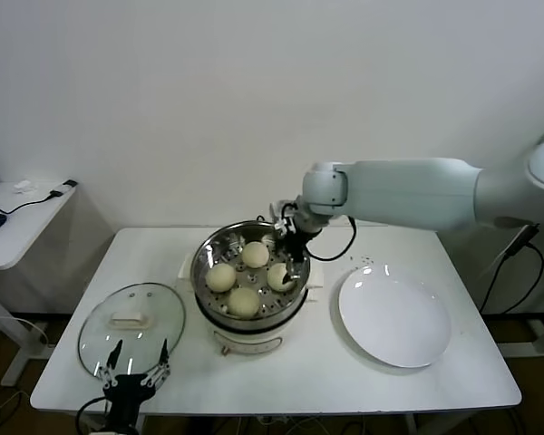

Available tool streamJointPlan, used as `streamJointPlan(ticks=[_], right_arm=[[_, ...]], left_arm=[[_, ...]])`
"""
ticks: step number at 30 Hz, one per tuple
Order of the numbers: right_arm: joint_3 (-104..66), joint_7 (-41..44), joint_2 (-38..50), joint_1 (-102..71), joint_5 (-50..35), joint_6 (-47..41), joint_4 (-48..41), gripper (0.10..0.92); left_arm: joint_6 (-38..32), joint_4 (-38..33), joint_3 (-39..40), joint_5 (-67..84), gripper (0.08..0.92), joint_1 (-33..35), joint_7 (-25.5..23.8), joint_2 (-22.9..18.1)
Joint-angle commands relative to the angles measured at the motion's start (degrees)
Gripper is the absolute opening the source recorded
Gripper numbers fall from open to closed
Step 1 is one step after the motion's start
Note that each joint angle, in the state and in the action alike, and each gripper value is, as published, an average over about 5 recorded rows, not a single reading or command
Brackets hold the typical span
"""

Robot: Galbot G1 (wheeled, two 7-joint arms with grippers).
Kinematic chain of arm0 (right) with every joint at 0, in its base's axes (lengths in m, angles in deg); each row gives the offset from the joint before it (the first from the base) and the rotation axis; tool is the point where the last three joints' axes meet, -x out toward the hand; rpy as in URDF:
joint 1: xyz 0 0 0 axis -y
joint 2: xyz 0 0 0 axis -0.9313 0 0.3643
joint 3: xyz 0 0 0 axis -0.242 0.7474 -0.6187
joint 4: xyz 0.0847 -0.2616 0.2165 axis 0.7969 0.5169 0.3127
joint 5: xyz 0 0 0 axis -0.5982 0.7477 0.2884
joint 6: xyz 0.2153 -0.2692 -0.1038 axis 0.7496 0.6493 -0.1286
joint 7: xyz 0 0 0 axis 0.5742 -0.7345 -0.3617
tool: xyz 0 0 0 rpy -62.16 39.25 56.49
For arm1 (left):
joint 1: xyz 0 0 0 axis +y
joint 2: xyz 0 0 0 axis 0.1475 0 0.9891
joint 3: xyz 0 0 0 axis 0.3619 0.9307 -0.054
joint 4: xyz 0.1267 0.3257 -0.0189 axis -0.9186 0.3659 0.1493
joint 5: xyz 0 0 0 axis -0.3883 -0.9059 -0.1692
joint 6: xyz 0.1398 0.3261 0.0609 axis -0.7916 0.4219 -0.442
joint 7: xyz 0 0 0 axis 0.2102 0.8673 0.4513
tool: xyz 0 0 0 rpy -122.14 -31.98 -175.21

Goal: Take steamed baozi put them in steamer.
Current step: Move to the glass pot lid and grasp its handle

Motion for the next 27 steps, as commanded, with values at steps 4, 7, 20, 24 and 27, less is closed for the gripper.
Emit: streamJointPlan(ticks=[4,7,20,24,27], right_arm=[[-29.87,-26.4,17.42,-14.5,-3.34,4.11,3.55,0.823],[-36.11,-33.99,21.35,-20.12,-1.99,4.51,6.06,0.823],[-76.55,-44.59,38.27,-65.02,13.5,15.66,18.58,0.823],[-95.86,-44.83,35.32,-84.34,16.2,16.88,19.75,0.823],[-108.17,-44.53,30.67,-97.06,17.59,19.14,20.43,0.823]], left_arm=[[1.75,-0.89,0.34,4.91,0.823,-1.39,2.77,0.2],[1.92,-1.19,0.33,7.59,0.823,-1.98,4.03,0.63],[1.88,-0.15,-0.66,10.38,0.823,-3.49,2.44,2.46],[0.25,0.96,-0.79,9.3,0.823,-4.12,0.86,2.94],[-0.34,1.42,-1.09,9.05,0.823,-4.3,0.13,3.11]])
